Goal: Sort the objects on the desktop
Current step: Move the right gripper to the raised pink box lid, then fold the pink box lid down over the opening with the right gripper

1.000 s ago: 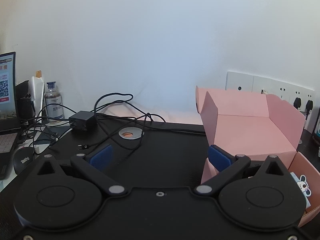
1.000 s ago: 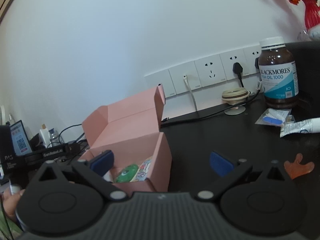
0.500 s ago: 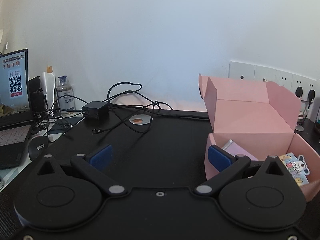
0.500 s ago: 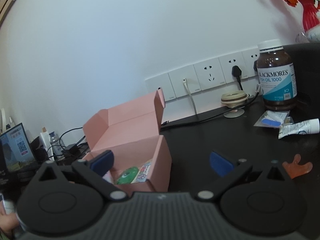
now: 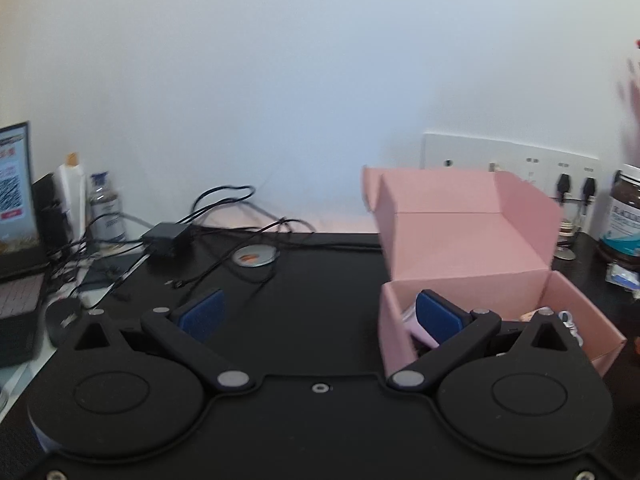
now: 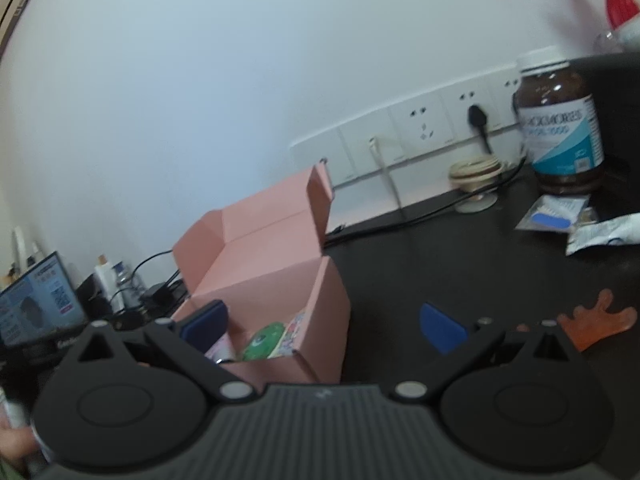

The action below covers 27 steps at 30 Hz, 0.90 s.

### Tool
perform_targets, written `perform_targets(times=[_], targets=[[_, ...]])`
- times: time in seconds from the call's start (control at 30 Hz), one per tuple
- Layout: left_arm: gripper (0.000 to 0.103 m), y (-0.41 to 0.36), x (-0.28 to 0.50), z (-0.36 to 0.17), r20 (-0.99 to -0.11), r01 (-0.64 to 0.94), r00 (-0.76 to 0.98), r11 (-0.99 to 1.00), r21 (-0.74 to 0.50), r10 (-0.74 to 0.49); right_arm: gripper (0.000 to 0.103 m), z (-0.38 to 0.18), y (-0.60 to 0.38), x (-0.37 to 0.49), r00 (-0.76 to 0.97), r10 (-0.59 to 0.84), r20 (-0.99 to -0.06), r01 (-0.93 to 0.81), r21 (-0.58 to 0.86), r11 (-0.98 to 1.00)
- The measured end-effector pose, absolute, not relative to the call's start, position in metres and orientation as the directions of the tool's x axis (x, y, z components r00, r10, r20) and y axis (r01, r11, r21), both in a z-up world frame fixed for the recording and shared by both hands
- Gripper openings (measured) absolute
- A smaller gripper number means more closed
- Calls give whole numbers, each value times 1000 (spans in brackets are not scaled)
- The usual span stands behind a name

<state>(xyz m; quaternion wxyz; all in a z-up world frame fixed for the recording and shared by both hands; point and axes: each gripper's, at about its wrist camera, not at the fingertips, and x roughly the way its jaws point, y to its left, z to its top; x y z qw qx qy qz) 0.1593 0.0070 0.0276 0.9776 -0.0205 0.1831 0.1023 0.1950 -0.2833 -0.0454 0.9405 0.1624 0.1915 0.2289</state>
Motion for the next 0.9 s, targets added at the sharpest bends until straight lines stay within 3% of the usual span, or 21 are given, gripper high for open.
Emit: perform_targets(times=[0.13, 0.4, 0.53, 0.73, 0.9], targets=[[103, 1, 172, 32, -353, -130, 926, 991, 23, 129, 102, -39, -297, 202, 798, 495, -343, -342, 418, 842], [103, -3, 205, 30, -360, -51, 932, 997, -53, 29, 102, 10, -315, 230, 758, 514, -402, -344, 423, 838], [103, -3, 220, 29, -367, -21, 930, 993, -115, -23, 102, 7, -305, 255, 728, 535, -430, -356, 430, 830], [103, -5, 229, 29, -359, 1, 932, 991, -132, -49, 102, -9, -296, 301, 695, 589, -414, -344, 528, 777], [103, 0, 236, 22, -360, 34, 926, 976, -215, -112, 102, -12, -288, 340, 685, 623, -377, -317, 615, 722]])
